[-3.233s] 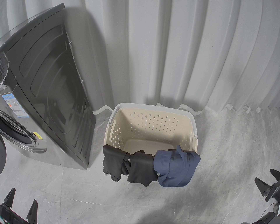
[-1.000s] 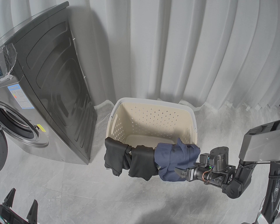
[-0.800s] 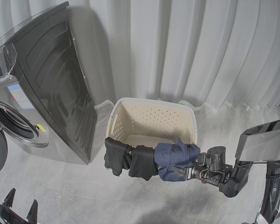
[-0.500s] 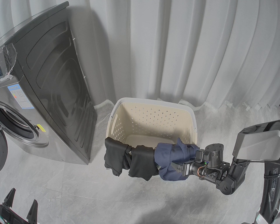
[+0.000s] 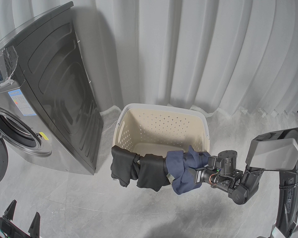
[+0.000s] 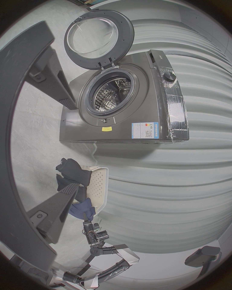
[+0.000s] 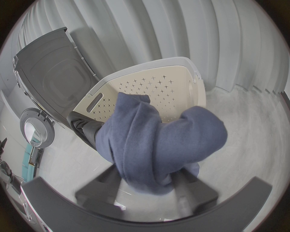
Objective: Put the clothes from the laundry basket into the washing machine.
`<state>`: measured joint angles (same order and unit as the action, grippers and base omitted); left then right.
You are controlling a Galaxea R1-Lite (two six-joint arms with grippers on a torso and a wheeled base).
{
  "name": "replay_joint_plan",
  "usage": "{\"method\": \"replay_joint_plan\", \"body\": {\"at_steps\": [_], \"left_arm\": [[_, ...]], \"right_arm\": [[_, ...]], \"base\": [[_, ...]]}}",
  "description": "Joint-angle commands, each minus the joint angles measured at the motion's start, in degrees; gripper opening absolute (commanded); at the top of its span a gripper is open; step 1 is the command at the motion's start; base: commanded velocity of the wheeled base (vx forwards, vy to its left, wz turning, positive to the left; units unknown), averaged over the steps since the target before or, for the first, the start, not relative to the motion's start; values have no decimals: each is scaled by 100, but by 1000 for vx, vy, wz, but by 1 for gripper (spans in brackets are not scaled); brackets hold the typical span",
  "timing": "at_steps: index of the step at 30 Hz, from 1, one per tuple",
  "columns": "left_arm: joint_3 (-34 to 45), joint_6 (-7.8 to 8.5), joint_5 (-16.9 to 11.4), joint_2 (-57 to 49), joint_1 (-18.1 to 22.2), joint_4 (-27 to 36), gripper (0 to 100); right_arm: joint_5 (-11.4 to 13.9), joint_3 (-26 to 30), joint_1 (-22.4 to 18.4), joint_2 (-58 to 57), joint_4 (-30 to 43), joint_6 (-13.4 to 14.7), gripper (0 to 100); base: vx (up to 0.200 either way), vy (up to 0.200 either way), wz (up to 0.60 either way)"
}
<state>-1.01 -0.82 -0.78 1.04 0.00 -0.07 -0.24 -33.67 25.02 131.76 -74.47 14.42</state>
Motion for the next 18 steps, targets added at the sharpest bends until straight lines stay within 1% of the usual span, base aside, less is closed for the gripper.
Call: {"method": "replay_joint_plan", "body": {"at_steps": [1, 4, 9, 18], "left_arm": [[101, -6, 8, -86, 0, -1, 100], [101, 3, 8, -86, 0, -1, 100], [101, 3, 8, -86, 0, -1, 100], [101, 3, 8, -86, 0, -1, 100]], "right_arm": [[-2, 89, -14, -80, -85, -1, 0], [7, 238, 3, -150, -182, -1, 0], [16, 695, 65, -651, -393, -1, 0], [16, 1126, 197, -1961, -296, -1, 0]], "base": [[0, 0, 0], [0, 0, 0], [0, 0, 0], [0, 0, 0]]}}
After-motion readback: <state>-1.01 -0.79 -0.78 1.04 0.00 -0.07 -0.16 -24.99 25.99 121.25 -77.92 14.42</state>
